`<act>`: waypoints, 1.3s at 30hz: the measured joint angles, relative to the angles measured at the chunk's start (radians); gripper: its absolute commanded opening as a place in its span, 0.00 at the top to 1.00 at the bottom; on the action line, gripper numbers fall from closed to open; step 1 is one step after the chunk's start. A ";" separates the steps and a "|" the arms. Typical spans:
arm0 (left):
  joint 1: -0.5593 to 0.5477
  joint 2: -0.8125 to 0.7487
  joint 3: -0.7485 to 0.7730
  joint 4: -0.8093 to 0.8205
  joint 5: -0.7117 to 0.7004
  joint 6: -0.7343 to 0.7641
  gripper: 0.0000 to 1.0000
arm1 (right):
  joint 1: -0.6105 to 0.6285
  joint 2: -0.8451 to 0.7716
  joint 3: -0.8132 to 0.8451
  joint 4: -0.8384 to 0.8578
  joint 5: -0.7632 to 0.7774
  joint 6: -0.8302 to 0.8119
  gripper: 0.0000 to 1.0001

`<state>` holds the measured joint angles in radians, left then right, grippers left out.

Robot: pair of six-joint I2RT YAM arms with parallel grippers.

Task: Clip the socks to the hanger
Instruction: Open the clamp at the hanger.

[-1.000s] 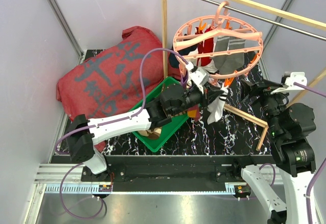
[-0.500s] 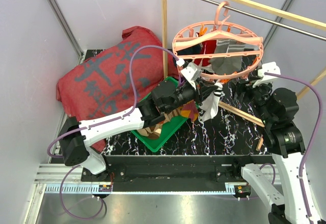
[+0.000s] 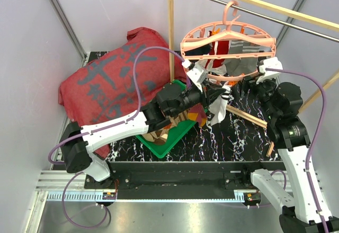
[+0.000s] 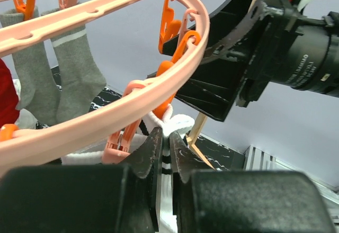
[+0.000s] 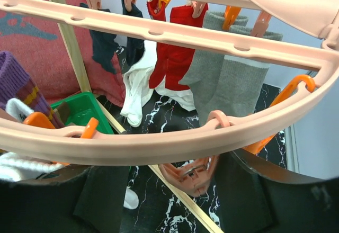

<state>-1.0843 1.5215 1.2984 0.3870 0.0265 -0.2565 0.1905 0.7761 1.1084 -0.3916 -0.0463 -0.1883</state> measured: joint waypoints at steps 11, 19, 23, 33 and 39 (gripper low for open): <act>0.007 -0.017 -0.010 -0.022 0.001 -0.003 0.91 | 0.000 0.023 0.000 0.007 -0.050 0.009 0.27; 0.022 -0.053 -0.018 -0.058 0.002 -0.003 0.91 | -0.007 -0.014 -0.006 0.011 -0.077 0.035 0.24; 0.027 -0.066 -0.020 -0.059 0.002 -0.003 0.91 | -0.051 -0.016 -0.006 0.014 -0.134 0.056 0.23; 0.056 -0.113 -0.053 -0.111 0.002 -0.004 0.91 | -0.122 0.030 -0.006 0.024 -0.289 0.100 0.24; 0.068 -0.134 -0.066 -0.125 0.002 -0.004 0.91 | -0.138 0.045 -0.006 0.028 -0.360 0.116 0.29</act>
<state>-1.0161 1.3880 1.2327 0.2619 0.0280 -0.2604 0.0521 0.8211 1.1023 -0.3634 -0.4065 -0.0723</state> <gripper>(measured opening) 0.094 0.730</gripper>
